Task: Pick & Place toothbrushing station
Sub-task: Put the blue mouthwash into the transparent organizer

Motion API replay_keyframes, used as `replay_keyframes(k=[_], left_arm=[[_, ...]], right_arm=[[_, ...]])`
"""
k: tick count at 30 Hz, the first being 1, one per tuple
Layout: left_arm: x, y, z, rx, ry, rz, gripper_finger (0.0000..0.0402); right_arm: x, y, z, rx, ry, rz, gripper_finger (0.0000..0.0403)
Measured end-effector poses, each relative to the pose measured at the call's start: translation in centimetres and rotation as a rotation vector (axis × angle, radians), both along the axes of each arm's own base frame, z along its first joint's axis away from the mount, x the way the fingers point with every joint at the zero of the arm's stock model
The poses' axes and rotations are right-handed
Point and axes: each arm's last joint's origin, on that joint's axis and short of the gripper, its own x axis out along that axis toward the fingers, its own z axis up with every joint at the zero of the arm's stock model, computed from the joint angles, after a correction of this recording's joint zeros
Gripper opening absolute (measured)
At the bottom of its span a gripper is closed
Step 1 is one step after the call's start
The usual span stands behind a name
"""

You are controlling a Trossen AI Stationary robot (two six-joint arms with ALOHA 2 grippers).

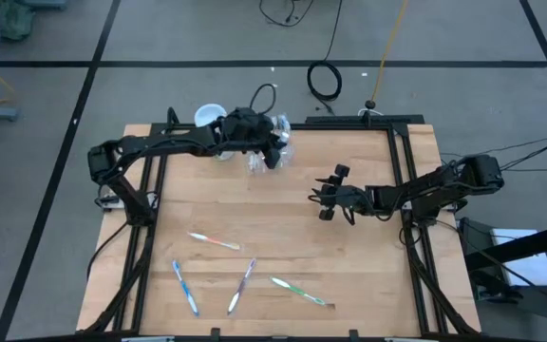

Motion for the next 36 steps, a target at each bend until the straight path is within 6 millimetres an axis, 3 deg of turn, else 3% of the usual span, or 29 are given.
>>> replay_keyframes(k=[10,17,23,36], left_arm=[[-1.0,-0.1,-2.9,-0.022,-0.073,0.059,0.0102],[-1.9,-0.6,-5.2,0.091,-0.145,0.233,0.0102],[-2.4,-2.2,-6.7,0.174,-0.167,0.351,0.0102],[-2.0,-4.6,-6.9,0.224,-0.163,0.472,0.0102]], right_arm=[[0.0,0.0,0.0,-0.002,-0.003,-0.003,0.0142],[0.0,0.0,0.0,-0.002,-0.003,-0.003,0.0142],[0.0,0.0,0.0,-0.002,-0.003,-0.003,0.0142],[0.0,0.0,0.0,-0.003,-0.003,-0.002,0.0142]])
